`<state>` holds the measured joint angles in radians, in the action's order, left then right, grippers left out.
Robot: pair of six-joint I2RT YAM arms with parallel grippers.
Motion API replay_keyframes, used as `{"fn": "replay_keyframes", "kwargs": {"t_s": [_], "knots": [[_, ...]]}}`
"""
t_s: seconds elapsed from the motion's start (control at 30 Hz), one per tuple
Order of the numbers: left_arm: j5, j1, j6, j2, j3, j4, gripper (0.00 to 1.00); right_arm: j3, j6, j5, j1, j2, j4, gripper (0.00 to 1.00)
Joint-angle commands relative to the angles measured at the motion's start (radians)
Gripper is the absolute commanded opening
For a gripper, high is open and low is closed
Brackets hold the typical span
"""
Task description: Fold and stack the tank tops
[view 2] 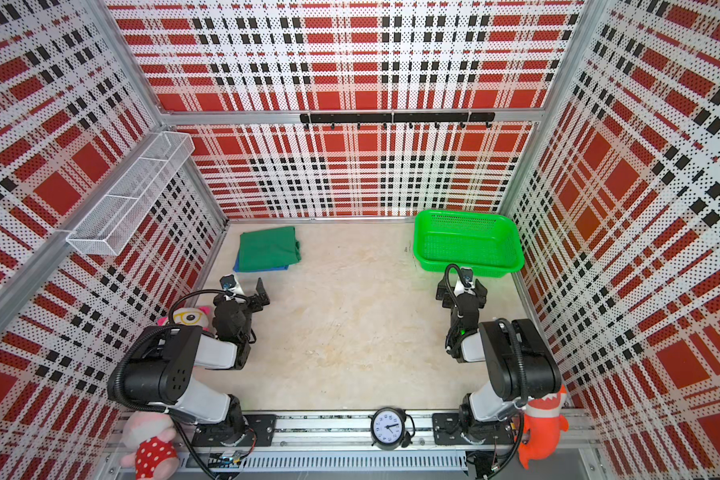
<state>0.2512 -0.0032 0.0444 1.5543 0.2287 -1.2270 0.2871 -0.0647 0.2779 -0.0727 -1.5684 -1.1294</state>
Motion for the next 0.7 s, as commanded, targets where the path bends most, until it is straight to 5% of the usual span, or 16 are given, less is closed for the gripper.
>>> {"fn": "replay_keyframes", "kwargs": {"t_s": [0.0,0.67], "knots": [[0.008,-0.004,-0.003,0.006,0.003,-0.109,0.98,-0.005,-0.007,-0.011,0.008,0.001,-0.037,1.00],[0.009,-0.007,-0.004,0.006,0.001,-0.111,0.98,-0.012,-0.001,-0.004,0.009,-0.007,-0.064,1.00]]}}
